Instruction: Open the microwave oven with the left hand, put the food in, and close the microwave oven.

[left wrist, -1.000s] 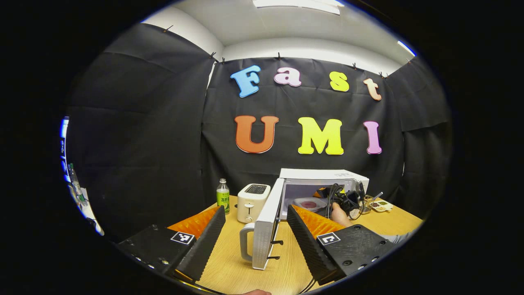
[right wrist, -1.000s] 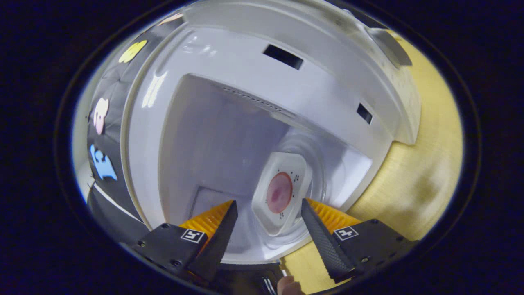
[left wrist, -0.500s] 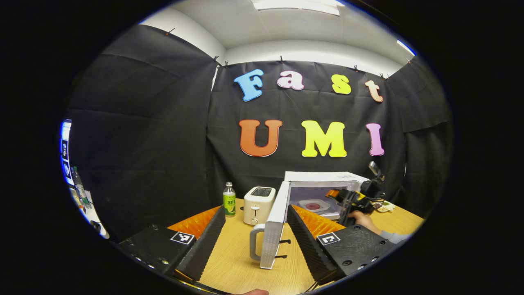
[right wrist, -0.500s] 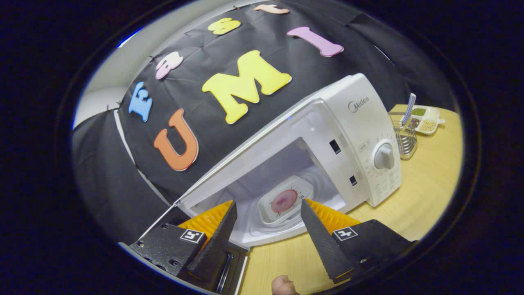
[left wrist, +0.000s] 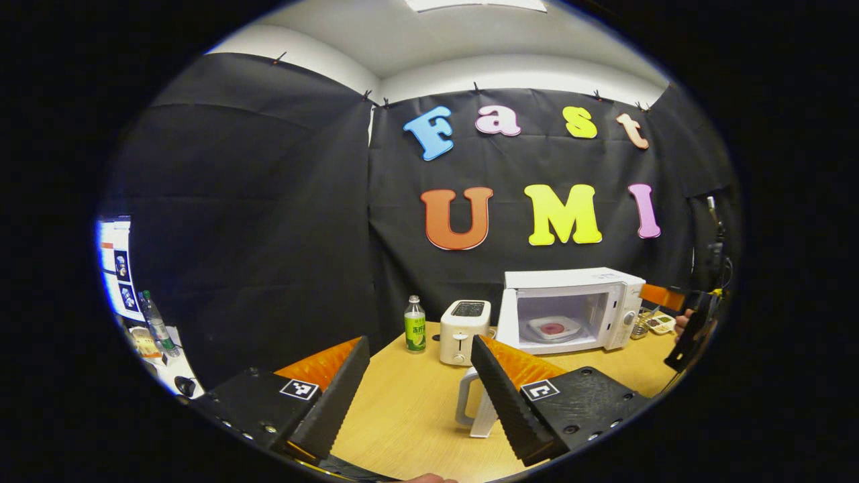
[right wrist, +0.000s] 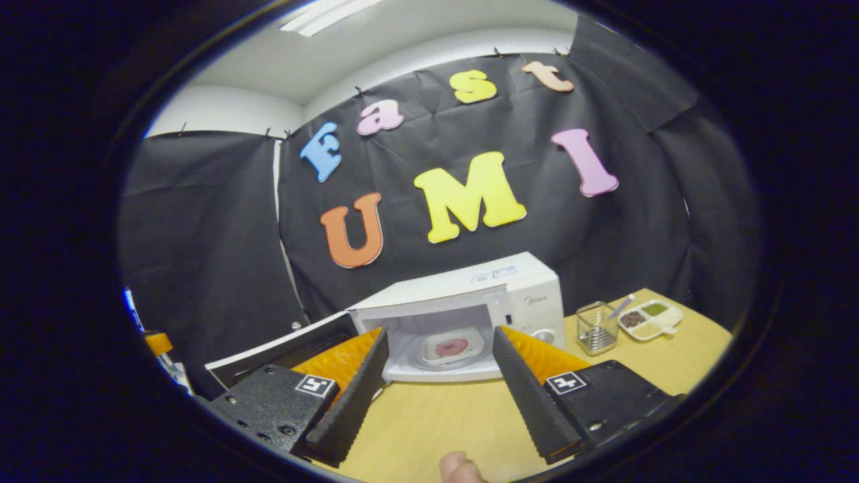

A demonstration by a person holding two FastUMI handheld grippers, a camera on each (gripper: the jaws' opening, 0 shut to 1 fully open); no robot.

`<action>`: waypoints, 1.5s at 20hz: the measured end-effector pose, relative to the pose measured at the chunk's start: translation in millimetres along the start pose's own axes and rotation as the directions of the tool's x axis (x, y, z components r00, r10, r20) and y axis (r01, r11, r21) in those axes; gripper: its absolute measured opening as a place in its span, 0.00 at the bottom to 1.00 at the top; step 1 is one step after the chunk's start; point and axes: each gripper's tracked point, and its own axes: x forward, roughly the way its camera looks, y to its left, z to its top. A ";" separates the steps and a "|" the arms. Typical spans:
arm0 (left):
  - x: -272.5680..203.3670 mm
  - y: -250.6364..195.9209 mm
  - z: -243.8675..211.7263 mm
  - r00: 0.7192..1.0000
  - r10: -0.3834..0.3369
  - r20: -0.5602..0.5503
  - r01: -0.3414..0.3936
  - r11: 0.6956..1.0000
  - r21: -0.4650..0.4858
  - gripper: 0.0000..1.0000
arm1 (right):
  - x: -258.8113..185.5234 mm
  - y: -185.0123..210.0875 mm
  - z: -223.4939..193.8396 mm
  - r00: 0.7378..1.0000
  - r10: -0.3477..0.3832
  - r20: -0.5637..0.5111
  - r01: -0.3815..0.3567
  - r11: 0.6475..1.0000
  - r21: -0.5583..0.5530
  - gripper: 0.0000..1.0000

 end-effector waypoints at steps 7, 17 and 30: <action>22.6 11.5 4.8 0.994 0.011 0.105 -0.005 0.998 -0.055 0.89 | -132.2 -54.7 49.7 0.991 -0.080 0.107 0.088 0.993 -0.079 0.99; 53.2 17.6 -50.1 0.999 -0.029 0.032 0.031 0.996 -0.078 0.00 | -219.6 -81.6 88.6 0.982 -0.156 0.106 0.168 0.979 -0.114 0.99; 84.7 -38.6 -132.8 0.967 -0.243 -0.072 0.241 0.970 -0.026 0.16 | -243.3 -56.6 99.9 0.986 -0.139 0.091 0.149 0.981 -0.123 1.00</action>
